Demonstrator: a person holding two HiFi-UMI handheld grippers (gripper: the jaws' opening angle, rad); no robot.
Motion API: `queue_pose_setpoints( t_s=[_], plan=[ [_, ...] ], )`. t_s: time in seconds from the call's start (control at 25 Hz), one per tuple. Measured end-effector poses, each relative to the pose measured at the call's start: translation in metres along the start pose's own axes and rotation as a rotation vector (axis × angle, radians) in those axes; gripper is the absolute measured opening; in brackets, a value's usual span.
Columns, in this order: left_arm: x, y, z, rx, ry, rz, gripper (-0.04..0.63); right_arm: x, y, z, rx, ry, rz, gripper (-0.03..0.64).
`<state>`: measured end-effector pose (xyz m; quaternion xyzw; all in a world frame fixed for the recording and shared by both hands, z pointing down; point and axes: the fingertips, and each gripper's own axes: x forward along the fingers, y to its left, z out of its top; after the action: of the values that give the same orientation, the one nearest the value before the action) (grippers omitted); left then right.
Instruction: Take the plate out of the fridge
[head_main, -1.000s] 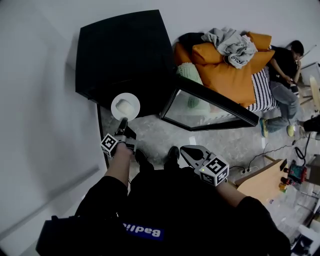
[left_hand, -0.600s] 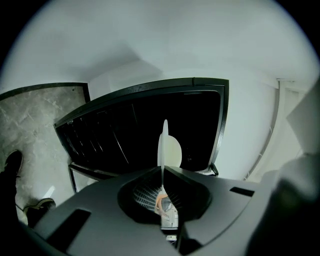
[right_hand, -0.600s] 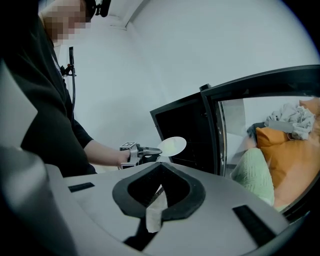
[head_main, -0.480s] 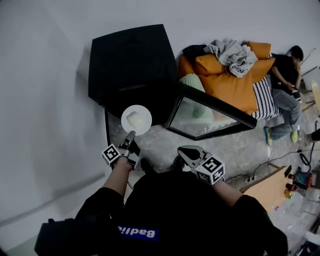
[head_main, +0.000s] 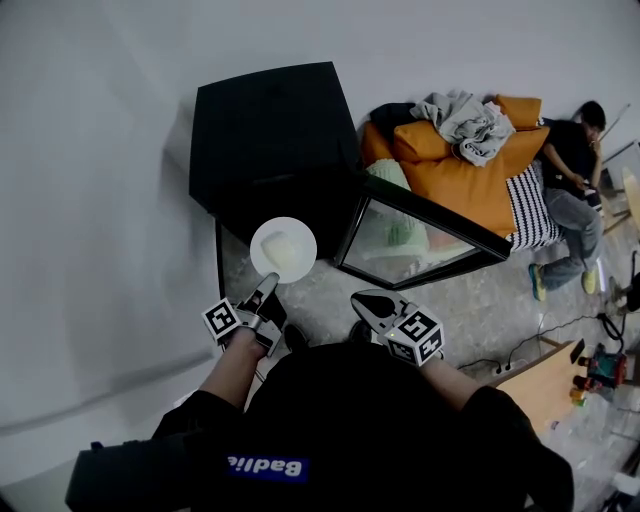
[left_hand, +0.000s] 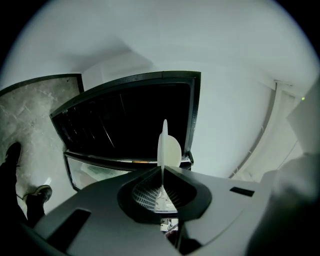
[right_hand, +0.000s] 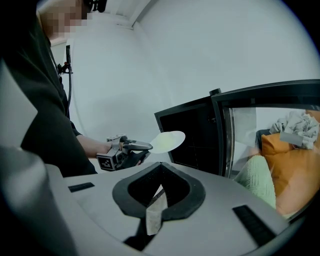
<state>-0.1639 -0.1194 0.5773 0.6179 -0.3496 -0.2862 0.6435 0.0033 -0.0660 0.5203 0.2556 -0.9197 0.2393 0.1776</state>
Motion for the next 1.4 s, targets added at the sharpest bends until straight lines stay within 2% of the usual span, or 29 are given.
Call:
queue_pose_setpoints(
  t_s=[0.36,0.64,1.4],
  plan=[
    [-0.006,-0.065,-0.023,0.02,0.068,-0.019,0.017,0.003,0.002,0.008,-0.029,-0.038,0.009,-0.003],
    [-0.014,-0.105,-0.05,0.032,0.129,-0.034,0.017,-0.001,0.008,0.01,-0.003,-0.069,0.029,-0.003],
    [-0.013,-0.125,-0.068,0.046,0.17,-0.066,0.017,-0.002,0.016,0.018,-0.052,-0.095,0.06,-0.003]
  ],
)
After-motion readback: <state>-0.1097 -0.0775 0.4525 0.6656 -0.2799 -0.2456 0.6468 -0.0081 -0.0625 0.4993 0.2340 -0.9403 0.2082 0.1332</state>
